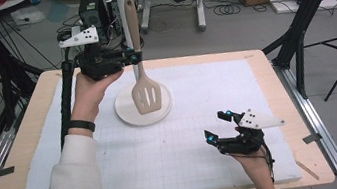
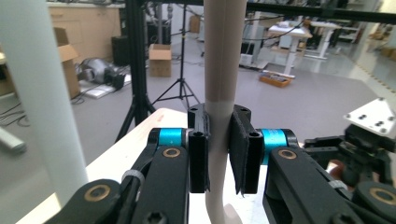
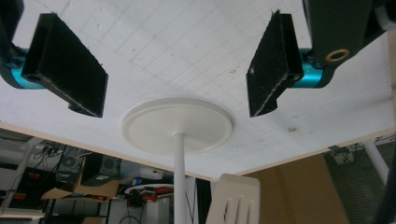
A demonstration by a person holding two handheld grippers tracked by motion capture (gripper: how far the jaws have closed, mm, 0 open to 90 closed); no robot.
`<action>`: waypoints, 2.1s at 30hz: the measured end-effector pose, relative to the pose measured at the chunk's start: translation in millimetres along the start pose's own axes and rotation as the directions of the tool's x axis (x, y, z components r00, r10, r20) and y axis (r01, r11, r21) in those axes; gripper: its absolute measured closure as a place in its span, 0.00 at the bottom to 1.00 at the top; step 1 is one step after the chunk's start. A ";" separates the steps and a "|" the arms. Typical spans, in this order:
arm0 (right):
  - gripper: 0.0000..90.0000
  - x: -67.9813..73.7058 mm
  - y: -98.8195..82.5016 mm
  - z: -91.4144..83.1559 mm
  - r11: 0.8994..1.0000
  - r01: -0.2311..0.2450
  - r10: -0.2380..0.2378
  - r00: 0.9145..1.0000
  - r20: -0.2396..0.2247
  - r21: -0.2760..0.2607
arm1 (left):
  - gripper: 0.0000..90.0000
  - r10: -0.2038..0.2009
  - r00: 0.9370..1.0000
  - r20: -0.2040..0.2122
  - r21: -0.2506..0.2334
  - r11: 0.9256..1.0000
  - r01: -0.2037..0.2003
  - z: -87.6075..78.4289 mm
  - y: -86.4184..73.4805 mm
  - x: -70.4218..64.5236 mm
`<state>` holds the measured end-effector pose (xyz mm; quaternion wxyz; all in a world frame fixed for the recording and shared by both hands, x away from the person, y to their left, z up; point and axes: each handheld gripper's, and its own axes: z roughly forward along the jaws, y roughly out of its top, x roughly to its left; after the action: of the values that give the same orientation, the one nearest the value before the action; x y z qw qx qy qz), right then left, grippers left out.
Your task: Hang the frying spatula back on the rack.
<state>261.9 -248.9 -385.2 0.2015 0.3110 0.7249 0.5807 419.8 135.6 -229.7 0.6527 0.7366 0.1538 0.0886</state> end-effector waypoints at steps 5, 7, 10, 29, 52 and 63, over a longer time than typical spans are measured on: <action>0.22 -0.7 -0.4 -0.2 1.000 0.005 -0.005 1.000 -0.001 -0.002 | 0.87 -0.014 1.000 -0.006 -0.016 1.000 0.014 -2.5 1.5 6.1; 0.22 -0.8 0.0 -0.6 1.000 0.002 -0.002 1.000 -0.002 -0.006 | 0.87 -0.008 1.000 -0.014 -0.009 1.000 0.008 -1.5 1.7 7.6; 0.22 -0.4 0.0 -0.3 1.000 0.005 -0.005 1.000 -0.003 -0.008 | 0.87 -0.010 1.000 -0.004 -0.009 1.000 0.010 0.2 0.8 7.9; 0.22 -0.2 0.1 -0.2 1.000 0.002 -0.002 1.000 -0.009 -0.012 | 0.87 -0.036 0.999 -0.029 0.003 0.999 0.036 3.1 -5.1 18.7; 0.21 0.0 -2.4 -3.2 1.000 -0.011 0.011 1.000 -0.009 -0.007 | 0.28 -0.030 0.991 -0.127 -0.052 0.998 0.024 -40.1 -37.6 -17.1; 0.21 -7.1 -5.7 -6.1 1.000 -0.008 0.008 1.000 0.017 0.001 | 0.21 -0.036 0.998 -0.058 -0.020 0.999 0.035 -98.0 -108.4 -55.8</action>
<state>261.8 -258.9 -389.7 0.2050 0.3188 0.7221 0.5787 323.0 219.0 -320.0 0.6564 0.7244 0.1851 0.1002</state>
